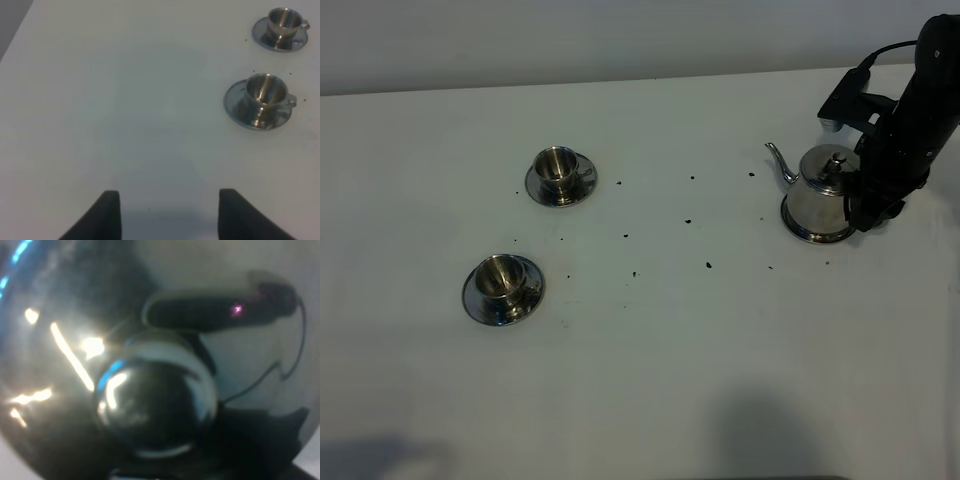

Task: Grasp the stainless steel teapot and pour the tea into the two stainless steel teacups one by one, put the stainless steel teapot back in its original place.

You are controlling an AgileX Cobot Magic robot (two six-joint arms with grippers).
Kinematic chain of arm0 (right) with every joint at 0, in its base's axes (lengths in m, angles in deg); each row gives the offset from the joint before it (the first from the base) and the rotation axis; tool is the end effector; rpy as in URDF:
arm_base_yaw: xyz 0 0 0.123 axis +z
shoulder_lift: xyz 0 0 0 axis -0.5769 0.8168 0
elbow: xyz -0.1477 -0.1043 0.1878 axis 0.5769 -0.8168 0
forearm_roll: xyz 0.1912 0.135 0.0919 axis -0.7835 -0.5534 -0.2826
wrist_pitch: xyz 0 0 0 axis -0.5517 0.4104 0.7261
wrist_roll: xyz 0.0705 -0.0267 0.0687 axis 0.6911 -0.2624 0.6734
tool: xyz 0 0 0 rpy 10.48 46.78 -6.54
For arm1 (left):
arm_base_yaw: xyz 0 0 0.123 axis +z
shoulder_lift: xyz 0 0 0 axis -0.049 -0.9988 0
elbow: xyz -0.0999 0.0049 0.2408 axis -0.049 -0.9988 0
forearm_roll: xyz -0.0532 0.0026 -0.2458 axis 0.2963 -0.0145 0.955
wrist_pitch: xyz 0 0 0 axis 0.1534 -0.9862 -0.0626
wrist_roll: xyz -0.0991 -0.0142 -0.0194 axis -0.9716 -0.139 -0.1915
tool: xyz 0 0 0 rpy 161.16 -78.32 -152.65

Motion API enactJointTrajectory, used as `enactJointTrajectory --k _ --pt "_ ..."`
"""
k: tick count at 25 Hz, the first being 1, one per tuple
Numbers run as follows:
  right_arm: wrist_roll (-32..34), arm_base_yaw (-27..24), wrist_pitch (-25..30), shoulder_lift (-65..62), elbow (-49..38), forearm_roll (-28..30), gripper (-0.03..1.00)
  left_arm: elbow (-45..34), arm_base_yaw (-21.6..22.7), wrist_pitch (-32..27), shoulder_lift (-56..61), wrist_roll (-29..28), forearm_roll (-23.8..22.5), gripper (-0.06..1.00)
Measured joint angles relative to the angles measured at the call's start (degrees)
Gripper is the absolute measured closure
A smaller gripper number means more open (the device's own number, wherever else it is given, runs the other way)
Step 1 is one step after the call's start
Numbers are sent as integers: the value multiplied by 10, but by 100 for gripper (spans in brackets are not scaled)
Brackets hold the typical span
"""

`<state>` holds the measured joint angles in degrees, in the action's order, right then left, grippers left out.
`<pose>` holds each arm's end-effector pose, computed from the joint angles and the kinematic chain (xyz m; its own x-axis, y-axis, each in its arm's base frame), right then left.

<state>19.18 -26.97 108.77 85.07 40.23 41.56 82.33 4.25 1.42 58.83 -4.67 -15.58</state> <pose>0.4090 0.0706 0.1188 -0.5718 -0.8039 -0.1636 -0.8134 0.5815 -0.0141 0.0286 0.0060 0.2743 -0.4442 -0.0663 -0.8935 -0.0959 0.9950 -0.0262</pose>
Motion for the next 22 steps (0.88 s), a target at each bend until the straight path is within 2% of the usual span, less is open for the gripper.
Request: enactJointTrajectory --k 7,12,22 --pt "1 0 2 0 0 0 65 0 0 0 0 1 0 47" --pt "2 0 5 0 1 0 78 0 0 0 0 1 0 47" --pt "7 0 58 0 54 9 79 0 0 0 0 1 0 47"
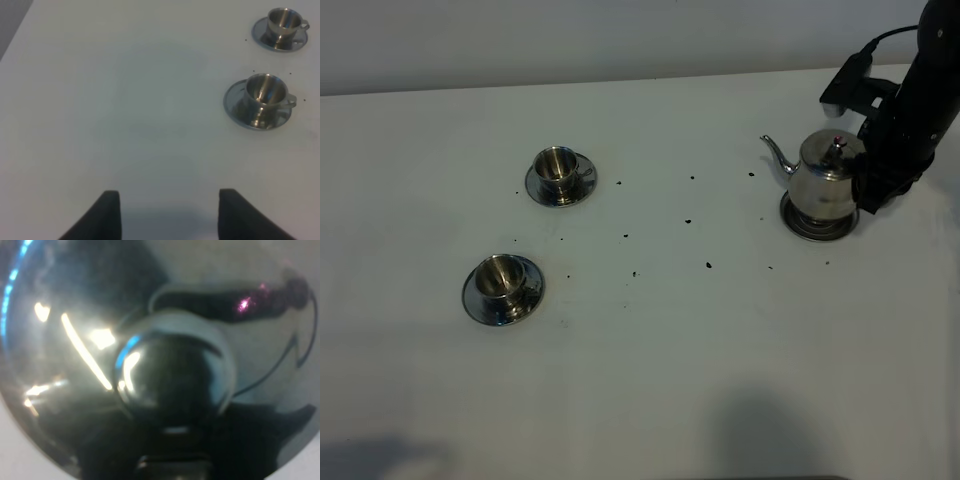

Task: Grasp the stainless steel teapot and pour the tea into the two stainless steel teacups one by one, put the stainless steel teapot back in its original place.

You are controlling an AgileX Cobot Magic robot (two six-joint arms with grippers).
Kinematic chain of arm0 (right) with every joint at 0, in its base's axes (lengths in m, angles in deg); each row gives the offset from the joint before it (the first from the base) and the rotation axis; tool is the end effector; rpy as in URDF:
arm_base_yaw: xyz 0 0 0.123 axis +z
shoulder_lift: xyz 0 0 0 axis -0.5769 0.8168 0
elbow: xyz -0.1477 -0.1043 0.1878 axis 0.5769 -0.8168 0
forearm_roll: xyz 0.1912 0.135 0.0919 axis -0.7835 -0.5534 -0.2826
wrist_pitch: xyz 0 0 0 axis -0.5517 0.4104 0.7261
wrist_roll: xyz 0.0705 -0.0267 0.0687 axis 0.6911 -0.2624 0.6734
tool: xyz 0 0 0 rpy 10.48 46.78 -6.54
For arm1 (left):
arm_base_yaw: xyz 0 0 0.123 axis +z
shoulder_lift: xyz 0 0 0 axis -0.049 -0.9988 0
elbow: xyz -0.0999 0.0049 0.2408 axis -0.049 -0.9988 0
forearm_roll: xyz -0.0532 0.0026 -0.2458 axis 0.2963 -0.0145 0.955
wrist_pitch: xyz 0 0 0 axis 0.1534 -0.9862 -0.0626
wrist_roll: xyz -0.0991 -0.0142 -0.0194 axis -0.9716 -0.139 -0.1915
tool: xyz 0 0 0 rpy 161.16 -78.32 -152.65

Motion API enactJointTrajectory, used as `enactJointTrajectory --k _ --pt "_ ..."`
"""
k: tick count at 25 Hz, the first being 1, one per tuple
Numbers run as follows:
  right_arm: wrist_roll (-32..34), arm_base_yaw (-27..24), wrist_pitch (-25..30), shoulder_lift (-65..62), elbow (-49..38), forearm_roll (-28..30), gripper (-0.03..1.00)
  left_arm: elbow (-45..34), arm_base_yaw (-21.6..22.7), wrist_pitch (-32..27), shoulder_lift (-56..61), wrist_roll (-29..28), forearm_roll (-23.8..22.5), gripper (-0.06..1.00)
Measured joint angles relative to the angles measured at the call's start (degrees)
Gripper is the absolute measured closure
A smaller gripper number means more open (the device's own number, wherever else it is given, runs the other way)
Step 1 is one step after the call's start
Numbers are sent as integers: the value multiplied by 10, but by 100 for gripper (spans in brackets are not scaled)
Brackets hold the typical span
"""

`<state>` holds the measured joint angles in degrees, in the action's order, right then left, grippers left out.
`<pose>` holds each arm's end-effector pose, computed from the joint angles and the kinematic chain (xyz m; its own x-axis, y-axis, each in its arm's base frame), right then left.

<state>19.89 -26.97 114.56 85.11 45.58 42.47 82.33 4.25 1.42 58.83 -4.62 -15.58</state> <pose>0.4164 0.0710 0.1403 -0.5682 -0.8087 -0.1523 -0.8170 0.5765 -0.0127 0.0286 0.0060 0.2743 -0.4442 -0.0655 -0.8935 -0.0955 0.9951 -0.0254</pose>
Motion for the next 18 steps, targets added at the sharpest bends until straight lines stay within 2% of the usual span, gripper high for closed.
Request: enactJointTrajectory --k 6,9,18 --pt "7 3 32 0 38 -6 79 0 0 0 0 0 0 47" --pt "15 21 37 0 59 -4 79 0 0 0 0 0 0 47" --pt "72 151 16 15 159 51 79 0 0 0 0 1 0 47"
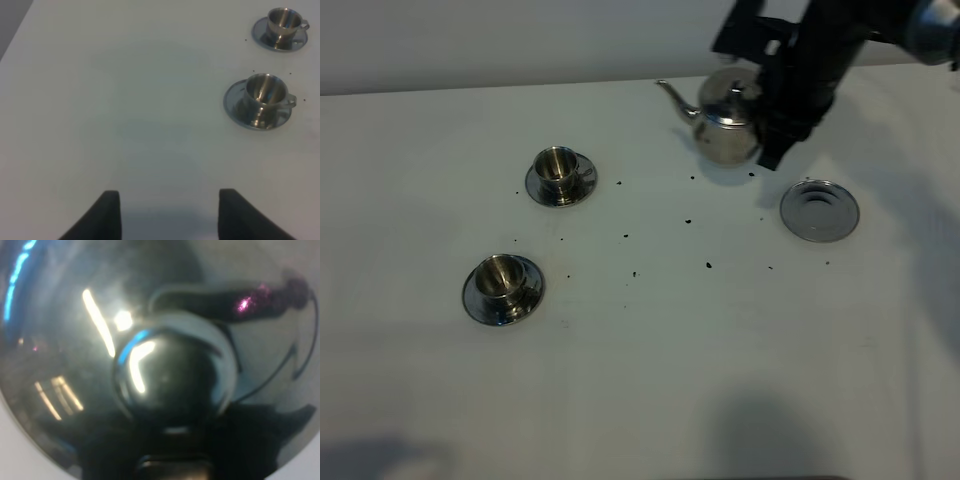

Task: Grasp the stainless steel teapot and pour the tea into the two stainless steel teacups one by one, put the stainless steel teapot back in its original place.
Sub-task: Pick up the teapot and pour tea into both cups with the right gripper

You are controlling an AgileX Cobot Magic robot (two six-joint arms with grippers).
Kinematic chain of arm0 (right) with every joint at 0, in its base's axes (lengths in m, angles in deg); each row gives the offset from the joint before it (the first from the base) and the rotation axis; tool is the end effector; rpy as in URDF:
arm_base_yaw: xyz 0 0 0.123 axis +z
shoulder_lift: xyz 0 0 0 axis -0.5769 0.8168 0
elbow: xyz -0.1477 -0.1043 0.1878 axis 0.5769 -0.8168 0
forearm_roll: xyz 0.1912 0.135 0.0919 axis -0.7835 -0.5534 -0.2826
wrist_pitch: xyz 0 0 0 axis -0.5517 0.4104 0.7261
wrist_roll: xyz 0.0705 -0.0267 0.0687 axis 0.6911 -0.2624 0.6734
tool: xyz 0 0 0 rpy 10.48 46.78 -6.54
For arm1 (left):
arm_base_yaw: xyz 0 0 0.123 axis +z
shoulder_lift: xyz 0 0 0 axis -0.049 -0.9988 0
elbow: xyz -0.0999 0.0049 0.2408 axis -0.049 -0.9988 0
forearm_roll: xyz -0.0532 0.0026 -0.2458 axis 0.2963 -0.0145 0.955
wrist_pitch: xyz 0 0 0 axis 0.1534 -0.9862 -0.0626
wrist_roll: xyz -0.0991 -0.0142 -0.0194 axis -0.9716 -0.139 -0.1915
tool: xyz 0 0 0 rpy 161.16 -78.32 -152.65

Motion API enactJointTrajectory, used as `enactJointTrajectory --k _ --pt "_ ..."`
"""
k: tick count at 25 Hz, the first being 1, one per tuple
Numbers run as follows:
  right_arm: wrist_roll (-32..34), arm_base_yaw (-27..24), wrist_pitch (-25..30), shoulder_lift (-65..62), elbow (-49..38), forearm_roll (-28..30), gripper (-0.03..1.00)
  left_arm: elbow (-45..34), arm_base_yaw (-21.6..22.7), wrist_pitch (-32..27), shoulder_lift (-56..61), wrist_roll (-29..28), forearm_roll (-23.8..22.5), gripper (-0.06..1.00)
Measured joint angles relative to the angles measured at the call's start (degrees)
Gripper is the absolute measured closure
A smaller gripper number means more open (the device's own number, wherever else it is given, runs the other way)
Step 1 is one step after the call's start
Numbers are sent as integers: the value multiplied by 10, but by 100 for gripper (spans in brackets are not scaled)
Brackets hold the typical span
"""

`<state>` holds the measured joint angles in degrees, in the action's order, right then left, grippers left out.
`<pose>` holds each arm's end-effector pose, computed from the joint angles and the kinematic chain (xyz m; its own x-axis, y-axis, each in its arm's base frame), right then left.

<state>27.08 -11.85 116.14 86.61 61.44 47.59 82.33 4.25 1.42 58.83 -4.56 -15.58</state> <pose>0.4223 0.1854 0.2019 -0.3793 -0.8876 -0.2612 -0.8780 0.4344 -0.2010 0.0286 0.0060 0.2743 -0.4443 -0.0644 -0.8935 -0.0950 0.9952 -0.0245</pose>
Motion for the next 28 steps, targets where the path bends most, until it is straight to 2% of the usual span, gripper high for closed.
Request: enactJointTrajectory --k 9,15,22,28 --pt "12 76 11 109 159 32 79 0 0 0 0 0 0 47" --pt "9 105 26 188 255 97 79 0 0 0 0 0 0 47" --pt "-20 124 26 215 268 176 79 0 0 0 0 0 0 47" --pt "-24 145 -6 222 271 222 79 0 0 0 0 0 0 47"
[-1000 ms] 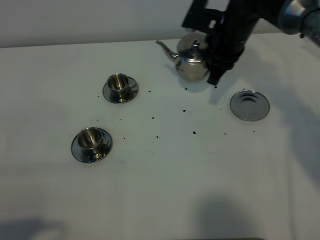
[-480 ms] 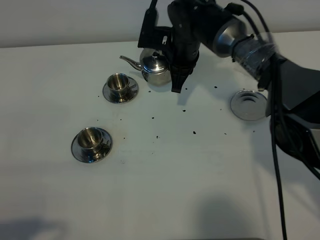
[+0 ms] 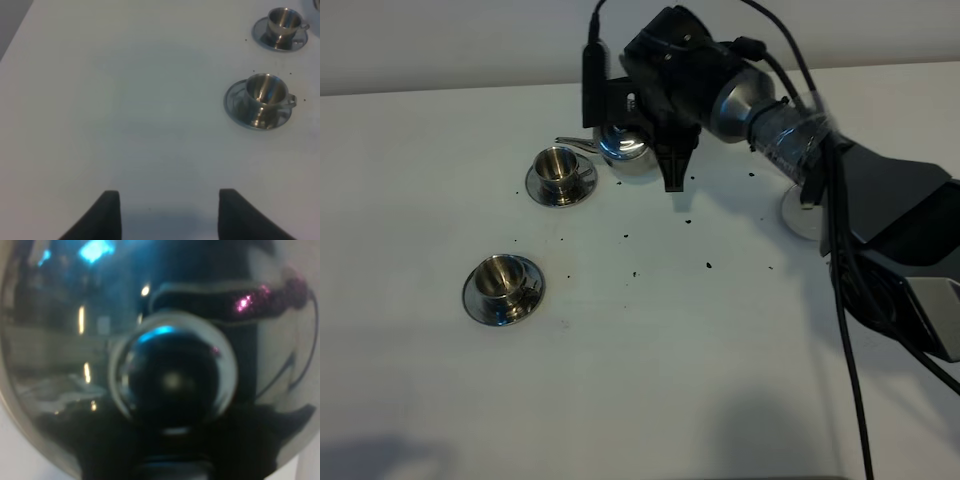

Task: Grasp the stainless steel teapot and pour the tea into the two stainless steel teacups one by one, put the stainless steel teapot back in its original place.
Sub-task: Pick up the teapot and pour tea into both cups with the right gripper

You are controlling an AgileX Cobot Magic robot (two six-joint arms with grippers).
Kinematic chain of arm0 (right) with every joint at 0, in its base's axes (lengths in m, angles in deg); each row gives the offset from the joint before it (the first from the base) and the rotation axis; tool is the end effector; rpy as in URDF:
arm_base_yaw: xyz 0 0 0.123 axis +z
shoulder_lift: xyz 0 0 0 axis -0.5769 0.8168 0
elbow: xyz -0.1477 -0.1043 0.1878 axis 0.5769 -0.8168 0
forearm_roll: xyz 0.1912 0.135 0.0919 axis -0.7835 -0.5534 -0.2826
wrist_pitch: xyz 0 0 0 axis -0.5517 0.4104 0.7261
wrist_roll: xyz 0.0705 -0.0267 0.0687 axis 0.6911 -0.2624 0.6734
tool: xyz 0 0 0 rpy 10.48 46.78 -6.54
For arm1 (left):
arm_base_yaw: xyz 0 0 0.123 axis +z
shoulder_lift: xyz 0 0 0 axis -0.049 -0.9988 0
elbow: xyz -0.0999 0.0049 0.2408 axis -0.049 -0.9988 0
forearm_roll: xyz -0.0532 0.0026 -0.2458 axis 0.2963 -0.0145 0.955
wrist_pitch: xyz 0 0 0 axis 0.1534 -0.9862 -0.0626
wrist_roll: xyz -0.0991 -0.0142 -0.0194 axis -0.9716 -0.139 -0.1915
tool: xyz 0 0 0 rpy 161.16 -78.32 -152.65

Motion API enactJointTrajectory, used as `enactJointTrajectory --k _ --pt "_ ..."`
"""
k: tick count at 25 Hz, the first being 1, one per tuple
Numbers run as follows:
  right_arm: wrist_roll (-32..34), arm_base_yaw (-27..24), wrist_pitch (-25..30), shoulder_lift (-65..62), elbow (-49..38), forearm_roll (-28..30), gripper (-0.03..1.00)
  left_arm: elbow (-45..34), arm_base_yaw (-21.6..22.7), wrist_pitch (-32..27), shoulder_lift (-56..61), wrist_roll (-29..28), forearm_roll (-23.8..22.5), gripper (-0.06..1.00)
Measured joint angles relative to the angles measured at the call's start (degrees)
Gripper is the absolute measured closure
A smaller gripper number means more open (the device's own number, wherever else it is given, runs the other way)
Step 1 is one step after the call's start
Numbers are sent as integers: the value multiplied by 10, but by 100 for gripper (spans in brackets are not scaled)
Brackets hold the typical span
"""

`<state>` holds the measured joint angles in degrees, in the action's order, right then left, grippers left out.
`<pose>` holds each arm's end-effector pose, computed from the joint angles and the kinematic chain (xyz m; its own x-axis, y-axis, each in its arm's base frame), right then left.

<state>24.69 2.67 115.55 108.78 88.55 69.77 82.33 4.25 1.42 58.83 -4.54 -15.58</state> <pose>0.4378 0.3010 0.1520 -0.0164 -0.9995 -0.0282 -0.8525 0.0287 -0.5220 0.0286 0.0060 0.2743 -0.4444 -0.0641 -0.8935 -0.0949 0.9952 -0.0242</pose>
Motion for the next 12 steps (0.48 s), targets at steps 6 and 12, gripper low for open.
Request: enactJointTrajectory --k 6,12 --pt "0 6 -14 16 0 39 79 0 0 0 0 0 0 47" --pt "0 6 -36 22 1 78 79 0 0 0 0 0 0 47"
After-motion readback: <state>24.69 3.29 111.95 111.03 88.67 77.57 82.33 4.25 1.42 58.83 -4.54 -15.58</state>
